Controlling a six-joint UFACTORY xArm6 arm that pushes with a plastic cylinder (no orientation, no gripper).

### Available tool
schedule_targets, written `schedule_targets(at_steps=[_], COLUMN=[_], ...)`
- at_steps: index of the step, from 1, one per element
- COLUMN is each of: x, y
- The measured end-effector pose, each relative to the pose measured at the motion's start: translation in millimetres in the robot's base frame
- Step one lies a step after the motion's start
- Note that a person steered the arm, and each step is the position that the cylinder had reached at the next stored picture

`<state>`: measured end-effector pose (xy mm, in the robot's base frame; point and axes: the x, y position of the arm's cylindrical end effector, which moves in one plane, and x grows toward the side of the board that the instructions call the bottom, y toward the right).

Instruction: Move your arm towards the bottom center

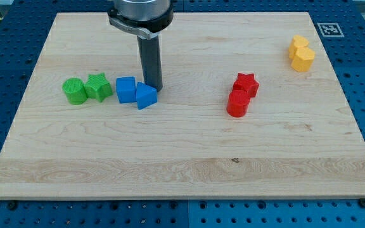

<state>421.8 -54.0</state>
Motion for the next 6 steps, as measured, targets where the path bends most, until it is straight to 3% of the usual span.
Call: schedule_targets(at_steps=[1,2,4,5,6], x=[-7.6,17.0,111.5,122.5,85.2], y=[62.3,87.4,42.5,31.2,22.0])
